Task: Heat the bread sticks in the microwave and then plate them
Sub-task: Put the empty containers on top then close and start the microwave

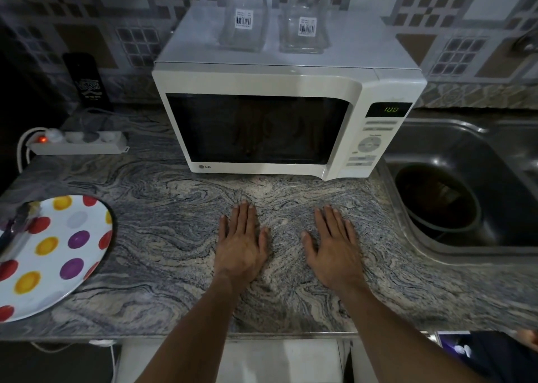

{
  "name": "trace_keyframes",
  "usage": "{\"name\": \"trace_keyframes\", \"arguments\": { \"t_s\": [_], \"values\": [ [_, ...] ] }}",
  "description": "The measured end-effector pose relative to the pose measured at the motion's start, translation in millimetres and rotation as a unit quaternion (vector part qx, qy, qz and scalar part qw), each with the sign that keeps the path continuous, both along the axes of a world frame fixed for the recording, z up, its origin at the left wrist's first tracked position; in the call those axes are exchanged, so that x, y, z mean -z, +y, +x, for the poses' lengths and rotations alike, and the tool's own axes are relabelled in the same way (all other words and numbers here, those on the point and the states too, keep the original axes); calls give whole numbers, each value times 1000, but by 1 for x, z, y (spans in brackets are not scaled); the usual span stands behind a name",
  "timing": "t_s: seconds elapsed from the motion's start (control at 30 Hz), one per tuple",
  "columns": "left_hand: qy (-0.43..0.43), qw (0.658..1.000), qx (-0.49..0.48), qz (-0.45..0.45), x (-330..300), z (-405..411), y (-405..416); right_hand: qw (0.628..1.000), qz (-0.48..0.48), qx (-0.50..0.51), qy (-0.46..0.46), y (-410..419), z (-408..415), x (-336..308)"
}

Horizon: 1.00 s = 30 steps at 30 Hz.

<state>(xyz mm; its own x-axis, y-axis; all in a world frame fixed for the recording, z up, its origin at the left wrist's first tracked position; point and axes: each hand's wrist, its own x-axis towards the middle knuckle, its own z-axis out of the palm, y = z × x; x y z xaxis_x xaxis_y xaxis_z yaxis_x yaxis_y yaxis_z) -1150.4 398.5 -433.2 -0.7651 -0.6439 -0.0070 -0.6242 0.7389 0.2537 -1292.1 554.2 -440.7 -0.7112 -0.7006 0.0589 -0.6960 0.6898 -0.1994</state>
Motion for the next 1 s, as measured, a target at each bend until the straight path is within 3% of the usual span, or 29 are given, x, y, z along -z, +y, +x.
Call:
{"name": "trace_keyframes", "arguments": {
  "t_s": [1.0],
  "values": [
    [-3, 1000, -4, -11, 2, -1, 0, 1000, -10, 0, -1, 1, 0, -1]
  ]
}}
